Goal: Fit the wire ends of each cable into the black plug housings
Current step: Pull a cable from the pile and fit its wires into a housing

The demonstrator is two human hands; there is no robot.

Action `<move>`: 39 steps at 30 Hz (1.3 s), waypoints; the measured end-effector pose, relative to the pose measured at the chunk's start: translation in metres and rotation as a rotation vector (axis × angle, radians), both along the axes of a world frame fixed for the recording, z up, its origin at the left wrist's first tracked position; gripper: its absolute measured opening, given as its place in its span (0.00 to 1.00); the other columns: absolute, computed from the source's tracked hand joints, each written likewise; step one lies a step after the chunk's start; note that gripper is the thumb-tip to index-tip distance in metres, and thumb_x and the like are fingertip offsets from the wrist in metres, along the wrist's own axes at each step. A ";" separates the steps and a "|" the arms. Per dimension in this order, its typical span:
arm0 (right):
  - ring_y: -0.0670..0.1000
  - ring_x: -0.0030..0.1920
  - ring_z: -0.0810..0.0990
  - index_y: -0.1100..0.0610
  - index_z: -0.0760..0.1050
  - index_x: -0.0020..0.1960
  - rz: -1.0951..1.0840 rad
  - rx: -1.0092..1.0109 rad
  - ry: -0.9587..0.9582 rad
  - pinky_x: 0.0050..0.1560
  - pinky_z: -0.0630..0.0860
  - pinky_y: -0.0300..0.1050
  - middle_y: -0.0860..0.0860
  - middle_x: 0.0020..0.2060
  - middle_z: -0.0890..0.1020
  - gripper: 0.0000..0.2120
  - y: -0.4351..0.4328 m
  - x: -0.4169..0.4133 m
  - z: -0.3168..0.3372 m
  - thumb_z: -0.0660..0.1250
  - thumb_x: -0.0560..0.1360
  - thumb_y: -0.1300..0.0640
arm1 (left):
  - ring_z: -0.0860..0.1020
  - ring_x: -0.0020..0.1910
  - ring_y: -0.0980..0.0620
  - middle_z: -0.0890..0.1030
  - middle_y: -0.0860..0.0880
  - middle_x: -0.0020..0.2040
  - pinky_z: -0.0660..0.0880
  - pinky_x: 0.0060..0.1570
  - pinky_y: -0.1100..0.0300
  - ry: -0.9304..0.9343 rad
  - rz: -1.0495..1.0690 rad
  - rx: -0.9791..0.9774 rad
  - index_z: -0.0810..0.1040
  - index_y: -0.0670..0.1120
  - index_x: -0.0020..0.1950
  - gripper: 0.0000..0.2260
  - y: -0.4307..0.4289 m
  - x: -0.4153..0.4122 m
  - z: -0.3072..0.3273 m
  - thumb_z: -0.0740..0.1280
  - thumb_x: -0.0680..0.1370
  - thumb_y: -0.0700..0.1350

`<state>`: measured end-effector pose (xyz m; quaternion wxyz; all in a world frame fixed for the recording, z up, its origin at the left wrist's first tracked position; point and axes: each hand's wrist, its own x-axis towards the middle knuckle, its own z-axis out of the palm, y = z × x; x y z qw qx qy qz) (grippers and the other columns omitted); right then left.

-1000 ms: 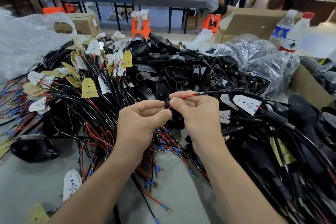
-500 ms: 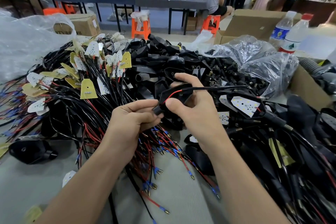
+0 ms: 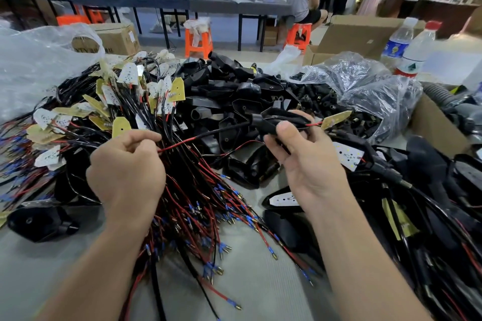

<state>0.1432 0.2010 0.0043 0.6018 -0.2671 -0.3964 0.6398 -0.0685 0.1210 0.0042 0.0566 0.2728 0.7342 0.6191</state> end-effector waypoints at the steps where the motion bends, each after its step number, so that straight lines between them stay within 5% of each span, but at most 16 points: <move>1: 0.51 0.47 0.85 0.64 0.75 0.60 0.015 -0.012 0.010 0.55 0.83 0.51 0.52 0.42 0.85 0.13 -0.002 -0.004 0.000 0.69 0.77 0.69 | 0.71 0.18 0.56 0.79 0.57 0.25 0.65 0.28 0.61 0.040 0.022 -0.026 0.84 0.58 0.38 0.17 -0.002 0.000 0.001 0.60 0.69 0.40; 6: 0.59 0.54 0.85 0.59 0.73 0.66 0.123 -0.152 0.178 0.51 0.84 0.53 0.57 0.51 0.84 0.16 -0.003 -0.005 0.002 0.65 0.80 0.69 | 0.73 0.26 0.48 0.78 0.54 0.28 0.66 0.33 0.58 0.153 -0.008 -0.179 0.82 0.54 0.34 0.18 -0.007 0.002 0.010 0.54 0.61 0.39; 9: 0.57 0.48 0.86 0.58 0.74 0.69 0.219 -0.192 0.260 0.49 0.84 0.52 0.58 0.52 0.84 0.21 -0.003 -0.001 0.005 0.68 0.77 0.64 | 0.75 0.35 0.48 0.78 0.57 0.32 0.71 0.42 0.55 0.489 0.002 -0.279 0.84 0.54 0.36 0.15 -0.008 0.006 0.007 0.60 0.67 0.39; 11: 0.57 0.49 0.85 0.56 0.75 0.69 0.249 -0.125 0.167 0.50 0.83 0.50 0.57 0.51 0.84 0.22 -0.004 0.000 0.004 0.69 0.74 0.62 | 0.80 0.49 0.46 0.83 0.53 0.43 0.70 0.49 0.55 0.618 -0.012 -0.274 0.87 0.55 0.43 0.13 -0.008 0.009 0.003 0.67 0.70 0.38; 13: 0.55 0.52 0.84 0.55 0.76 0.68 0.220 -0.034 0.016 0.50 0.82 0.48 0.53 0.49 0.83 0.19 -0.005 -0.001 0.003 0.68 0.78 0.64 | 0.80 0.58 0.53 0.86 0.54 0.52 0.69 0.50 0.61 0.692 -0.108 -0.189 0.88 0.56 0.49 0.13 -0.007 0.012 0.000 0.69 0.70 0.41; 15: 0.51 0.49 0.83 0.54 0.75 0.67 0.176 0.035 -0.115 0.49 0.82 0.45 0.49 0.44 0.83 0.18 -0.007 -0.004 0.001 0.67 0.80 0.66 | 0.79 0.46 0.66 0.86 0.61 0.46 0.71 0.46 0.70 0.656 -0.348 -0.099 0.87 0.59 0.50 0.11 -0.008 0.022 -0.001 0.67 0.72 0.49; 17: 0.49 0.46 0.82 0.54 0.75 0.67 0.165 0.065 -0.193 0.47 0.81 0.42 0.48 0.40 0.82 0.18 -0.009 -0.007 0.000 0.67 0.80 0.66 | 0.78 0.33 0.60 0.84 0.58 0.34 0.72 0.32 0.61 0.445 -0.599 -0.081 0.86 0.61 0.47 0.09 -0.008 0.033 -0.003 0.66 0.75 0.55; 21: 0.47 0.43 0.83 0.56 0.74 0.68 0.189 0.047 -0.139 0.45 0.81 0.40 0.46 0.37 0.82 0.20 -0.008 -0.006 0.001 0.71 0.77 0.63 | 0.85 0.39 0.51 0.87 0.51 0.37 0.81 0.45 0.55 0.039 -0.825 -0.131 0.87 0.60 0.45 0.06 0.000 0.040 -0.006 0.73 0.79 0.50; 25: 0.47 0.37 0.82 0.56 0.75 0.59 0.054 -0.048 -0.063 0.42 0.80 0.42 0.48 0.35 0.82 0.17 -0.008 -0.008 0.002 0.74 0.72 0.56 | 0.83 0.32 0.55 0.86 0.45 0.35 0.79 0.39 0.63 -0.236 -0.877 -0.105 0.89 0.50 0.41 0.08 0.002 0.042 -0.007 0.75 0.77 0.39; 28: 0.52 0.38 0.82 0.55 0.74 0.57 -0.061 -0.125 -0.002 0.40 0.79 0.43 0.55 0.43 0.84 0.08 -0.004 -0.007 0.002 0.70 0.80 0.58 | 0.85 0.36 0.58 0.87 0.52 0.35 0.80 0.47 0.58 -0.108 -0.687 -0.160 0.89 0.54 0.38 0.06 0.004 0.038 -0.011 0.79 0.73 0.45; 31: 0.52 0.39 0.84 0.55 0.74 0.61 -0.074 -0.123 0.011 0.39 0.80 0.43 0.54 0.44 0.85 0.08 -0.005 -0.008 0.003 0.67 0.82 0.60 | 0.81 0.35 0.68 0.82 0.66 0.31 0.76 0.40 0.65 0.266 -0.483 -0.228 0.85 0.62 0.34 0.08 0.000 0.036 -0.011 0.80 0.70 0.52; 34: 0.51 0.44 0.84 0.54 0.77 0.58 -0.085 -0.107 -0.051 0.43 0.81 0.46 0.51 0.46 0.85 0.06 -0.005 -0.008 0.001 0.65 0.83 0.62 | 0.79 0.34 0.68 0.79 0.67 0.28 0.71 0.37 0.67 0.626 -0.433 -0.206 0.84 0.61 0.34 0.08 -0.004 0.035 -0.012 0.81 0.68 0.53; 36: 0.53 0.46 0.84 0.54 0.80 0.57 -0.066 -0.132 -0.046 0.45 0.80 0.49 0.52 0.48 0.85 0.09 -0.004 -0.005 0.002 0.62 0.83 0.63 | 0.80 0.34 0.66 0.81 0.65 0.30 0.75 0.38 0.64 0.617 -0.658 -0.219 0.84 0.60 0.34 0.05 -0.003 0.031 -0.014 0.79 0.66 0.55; 39: 0.58 0.43 0.83 0.56 0.82 0.61 0.032 -0.176 -0.034 0.45 0.82 0.51 0.60 0.52 0.86 0.13 -0.003 0.000 0.005 0.59 0.84 0.62 | 0.79 0.30 0.55 0.83 0.54 0.31 0.76 0.33 0.57 0.286 -1.256 -0.402 0.86 0.56 0.35 0.10 -0.004 0.033 -0.010 0.76 0.69 0.61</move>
